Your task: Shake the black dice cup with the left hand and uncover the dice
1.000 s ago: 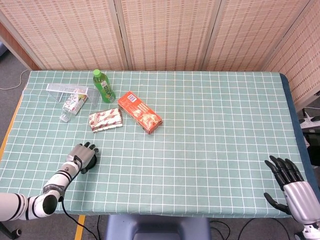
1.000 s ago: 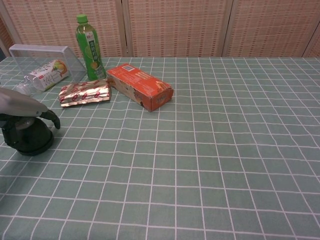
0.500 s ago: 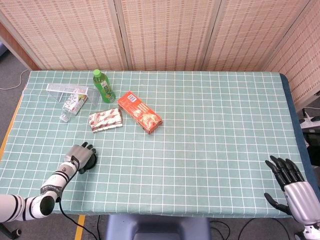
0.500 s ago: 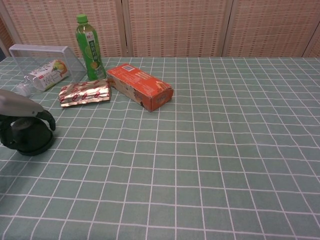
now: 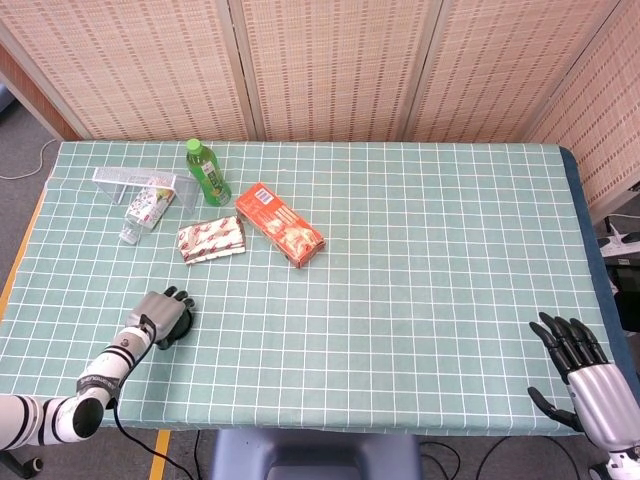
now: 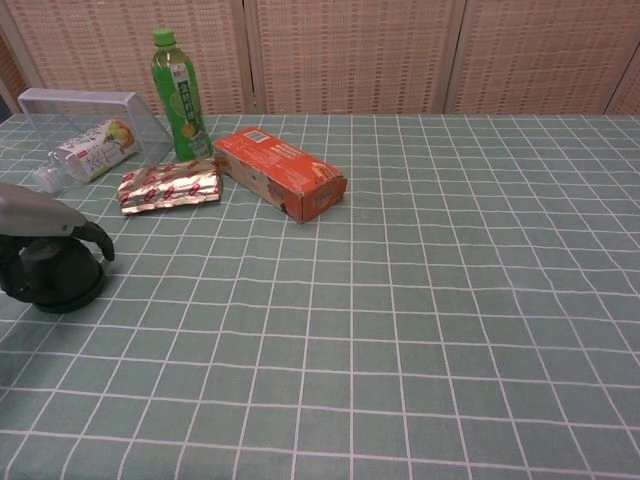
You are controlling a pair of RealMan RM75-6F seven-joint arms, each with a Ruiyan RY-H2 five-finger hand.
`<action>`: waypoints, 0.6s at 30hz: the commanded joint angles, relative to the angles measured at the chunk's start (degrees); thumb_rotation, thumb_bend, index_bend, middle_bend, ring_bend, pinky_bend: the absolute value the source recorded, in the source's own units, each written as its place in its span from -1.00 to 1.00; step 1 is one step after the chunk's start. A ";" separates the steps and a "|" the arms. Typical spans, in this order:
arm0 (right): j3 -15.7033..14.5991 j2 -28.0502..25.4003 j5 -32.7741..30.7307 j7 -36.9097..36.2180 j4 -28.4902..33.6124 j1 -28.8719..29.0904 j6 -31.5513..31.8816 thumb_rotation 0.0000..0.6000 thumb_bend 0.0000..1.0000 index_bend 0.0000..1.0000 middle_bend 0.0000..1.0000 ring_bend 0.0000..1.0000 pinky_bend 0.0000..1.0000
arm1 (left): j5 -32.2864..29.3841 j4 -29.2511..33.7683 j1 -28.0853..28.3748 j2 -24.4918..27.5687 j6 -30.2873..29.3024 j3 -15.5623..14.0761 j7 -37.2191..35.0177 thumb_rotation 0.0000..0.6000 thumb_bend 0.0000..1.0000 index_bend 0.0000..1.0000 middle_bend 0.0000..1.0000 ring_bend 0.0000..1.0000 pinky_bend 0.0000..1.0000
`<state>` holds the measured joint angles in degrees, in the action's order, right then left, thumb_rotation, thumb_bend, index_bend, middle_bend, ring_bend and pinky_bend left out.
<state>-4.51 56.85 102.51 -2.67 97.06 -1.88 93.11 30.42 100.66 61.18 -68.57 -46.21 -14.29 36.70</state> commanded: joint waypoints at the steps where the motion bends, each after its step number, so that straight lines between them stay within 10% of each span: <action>1: 0.01 0.01 -0.06 0.00 0.01 0.03 -0.09 1.00 -0.61 -1.00 -1.00 -1.00 -1.00 | 0.41 -0.38 -0.25 -0.20 0.28 0.21 -0.20 1.00 -0.29 -0.70 -0.81 -0.86 -0.22; 18: 0.14 0.16 -0.30 0.23 0.03 0.13 -0.29 1.00 -0.61 -1.00 -1.00 -1.00 -1.00 | 1.40 -2.22 -1.43 -1.39 -0.55 -0.32 1.21 1.00 -0.29 -0.50 -0.64 -0.69 0.05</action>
<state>-4.36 57.01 102.20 -2.43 97.10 -1.76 92.82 31.75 98.49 59.80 -69.95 -46.73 -14.66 37.96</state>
